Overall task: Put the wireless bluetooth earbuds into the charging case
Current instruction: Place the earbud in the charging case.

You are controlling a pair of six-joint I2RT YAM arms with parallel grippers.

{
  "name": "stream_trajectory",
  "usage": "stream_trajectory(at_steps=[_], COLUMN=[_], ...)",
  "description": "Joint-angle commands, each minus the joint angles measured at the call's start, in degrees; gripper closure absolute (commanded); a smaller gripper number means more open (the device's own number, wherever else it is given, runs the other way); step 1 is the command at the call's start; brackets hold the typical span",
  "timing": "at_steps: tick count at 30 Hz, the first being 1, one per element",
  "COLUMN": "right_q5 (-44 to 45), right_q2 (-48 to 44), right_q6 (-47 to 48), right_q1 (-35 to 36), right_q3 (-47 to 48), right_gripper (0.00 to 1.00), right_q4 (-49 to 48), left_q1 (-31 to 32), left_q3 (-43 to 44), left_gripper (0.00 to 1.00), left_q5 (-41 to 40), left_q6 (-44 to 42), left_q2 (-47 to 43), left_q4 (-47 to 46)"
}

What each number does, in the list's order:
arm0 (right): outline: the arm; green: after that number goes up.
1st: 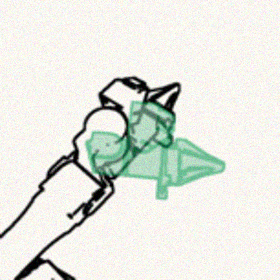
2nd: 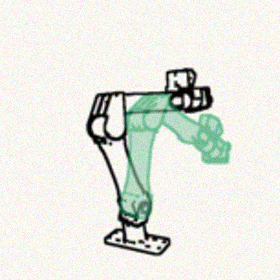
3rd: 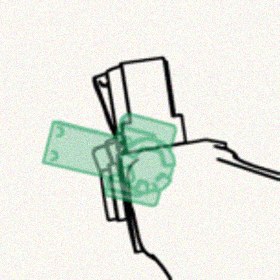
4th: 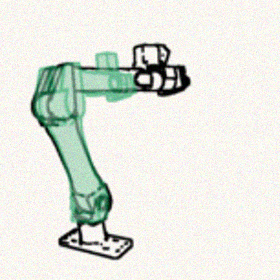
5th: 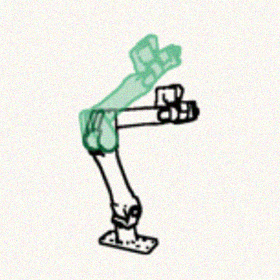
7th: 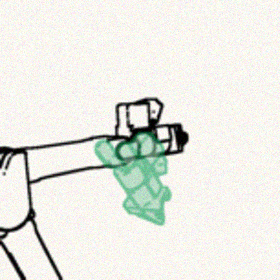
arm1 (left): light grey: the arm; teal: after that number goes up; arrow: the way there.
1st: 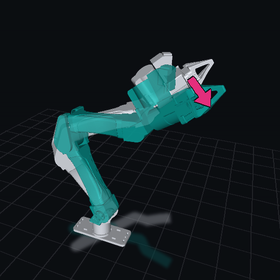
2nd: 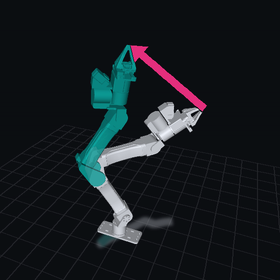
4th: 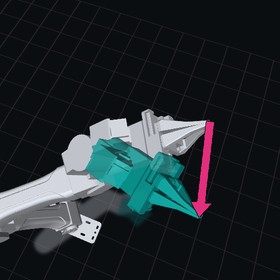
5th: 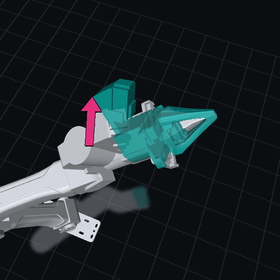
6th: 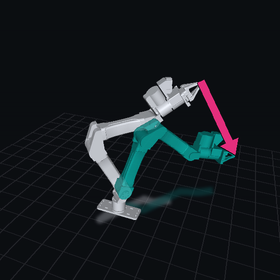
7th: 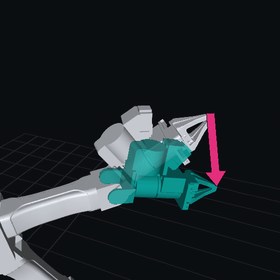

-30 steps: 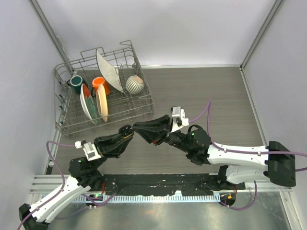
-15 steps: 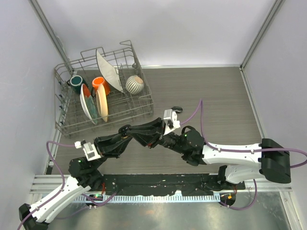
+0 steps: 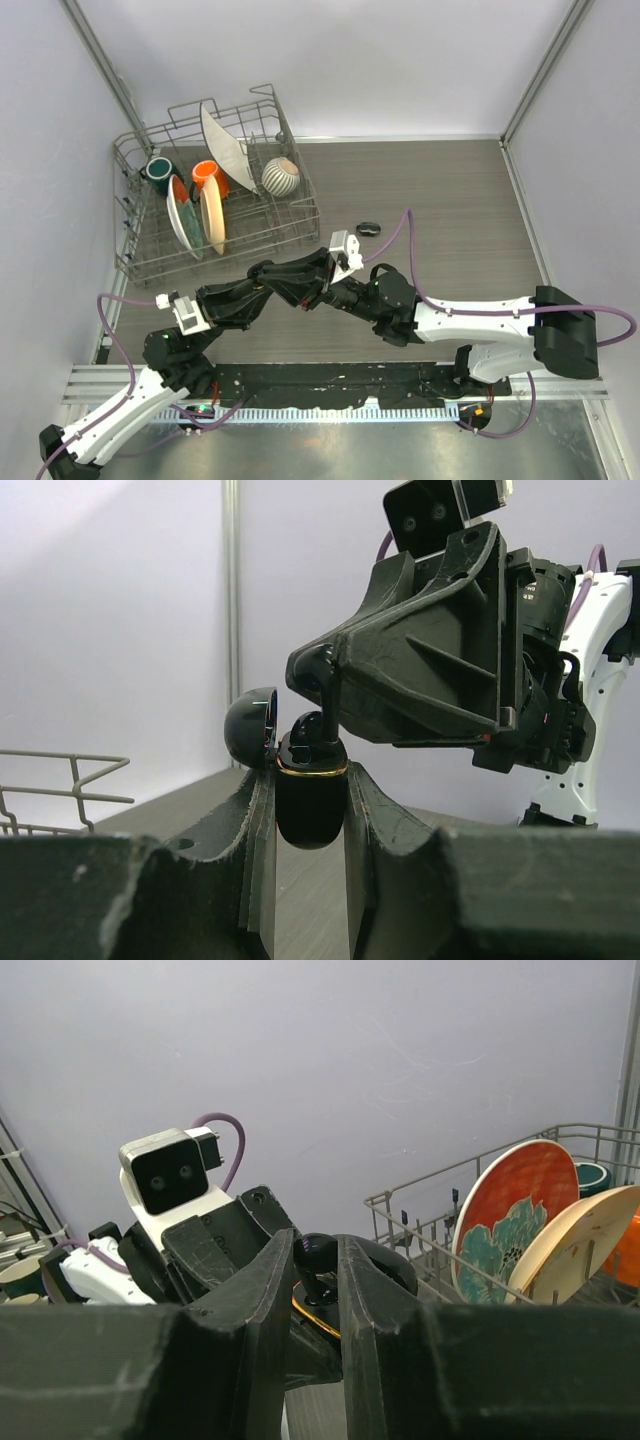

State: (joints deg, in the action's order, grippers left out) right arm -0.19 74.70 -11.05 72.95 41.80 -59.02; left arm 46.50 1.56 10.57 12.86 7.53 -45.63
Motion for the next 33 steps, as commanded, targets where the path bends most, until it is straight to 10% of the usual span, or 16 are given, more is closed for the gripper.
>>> stream_trajectory(at_steps=[1,33], right_q5=[2.6,7.8], right_q2=[0.6,1.9], right_q6=[2.0,6.1], right_q1=[0.4,3.1], right_q3=[2.9,1.5], right_gripper=[0.99,0.99], right_q4=[-2.1,1.5], left_q1=[0.1,0.1], left_q3=[-3.6,-3.1], left_gripper=[1.00,1.00], left_q5=[0.5,0.0], left_q6=[-0.2,-0.9], left_q2=[0.4,0.7], left_q4=[-3.1,-3.4])
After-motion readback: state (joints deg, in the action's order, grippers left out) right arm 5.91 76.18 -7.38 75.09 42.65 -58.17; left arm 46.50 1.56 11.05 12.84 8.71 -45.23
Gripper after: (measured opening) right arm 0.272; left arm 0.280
